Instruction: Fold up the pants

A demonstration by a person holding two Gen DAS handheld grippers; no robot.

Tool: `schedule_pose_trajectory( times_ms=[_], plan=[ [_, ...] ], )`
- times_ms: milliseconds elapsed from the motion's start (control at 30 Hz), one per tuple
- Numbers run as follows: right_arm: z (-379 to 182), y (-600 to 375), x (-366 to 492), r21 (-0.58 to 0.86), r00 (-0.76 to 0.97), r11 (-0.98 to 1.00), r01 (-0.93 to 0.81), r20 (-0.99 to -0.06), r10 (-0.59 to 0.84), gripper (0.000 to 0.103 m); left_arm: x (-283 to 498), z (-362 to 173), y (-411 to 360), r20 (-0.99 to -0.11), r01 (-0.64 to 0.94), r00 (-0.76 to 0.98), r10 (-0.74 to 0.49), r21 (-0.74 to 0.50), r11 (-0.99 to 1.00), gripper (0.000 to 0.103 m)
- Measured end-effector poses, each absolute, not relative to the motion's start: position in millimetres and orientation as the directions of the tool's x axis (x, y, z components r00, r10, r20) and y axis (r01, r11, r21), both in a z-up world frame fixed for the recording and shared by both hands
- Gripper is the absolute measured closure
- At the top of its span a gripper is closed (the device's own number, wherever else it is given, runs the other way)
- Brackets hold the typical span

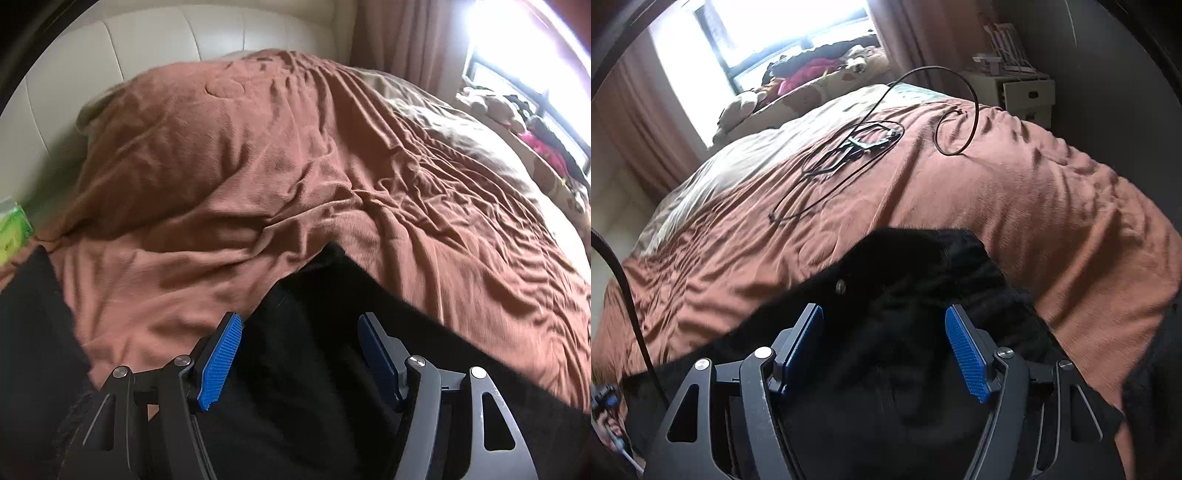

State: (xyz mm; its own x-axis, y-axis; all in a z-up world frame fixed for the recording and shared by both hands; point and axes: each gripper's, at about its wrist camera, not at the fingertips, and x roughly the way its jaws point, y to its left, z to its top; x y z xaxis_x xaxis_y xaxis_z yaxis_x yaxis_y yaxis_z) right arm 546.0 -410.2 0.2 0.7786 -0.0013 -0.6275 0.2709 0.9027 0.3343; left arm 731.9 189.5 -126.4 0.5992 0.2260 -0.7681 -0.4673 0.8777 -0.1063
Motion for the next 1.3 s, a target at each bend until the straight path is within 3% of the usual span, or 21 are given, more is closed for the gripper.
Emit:
schedule_pose_trajectory(
  times_ms=[633, 767, 1300],
  plan=[
    [15.1, -410.5, 399.2, 0.324, 0.771, 0.924, 0.202, -0.635, 0.054, 0.035, 594.9, -110.2, 178.3, -0.773, -0.427, 0.622, 0.125, -0.201, 0.881, 0.035],
    [8.9, -412.0, 377.8, 0.341, 0.768, 0.919, 0.198, -0.637, 0.071, 0.030, 578.7, -114.1, 173.3, -0.771, -0.420, 0.628, 0.110, -0.217, 0.881, 0.035],
    [-43.1, -400.2, 374.7, 0.396, 0.706, 0.898, 0.190, -0.691, 0.156, 0.030, 585.4, -173.2, 189.3, -0.779, -0.468, 0.627, 0.021, -0.354, 0.810, 0.039]
  ],
)
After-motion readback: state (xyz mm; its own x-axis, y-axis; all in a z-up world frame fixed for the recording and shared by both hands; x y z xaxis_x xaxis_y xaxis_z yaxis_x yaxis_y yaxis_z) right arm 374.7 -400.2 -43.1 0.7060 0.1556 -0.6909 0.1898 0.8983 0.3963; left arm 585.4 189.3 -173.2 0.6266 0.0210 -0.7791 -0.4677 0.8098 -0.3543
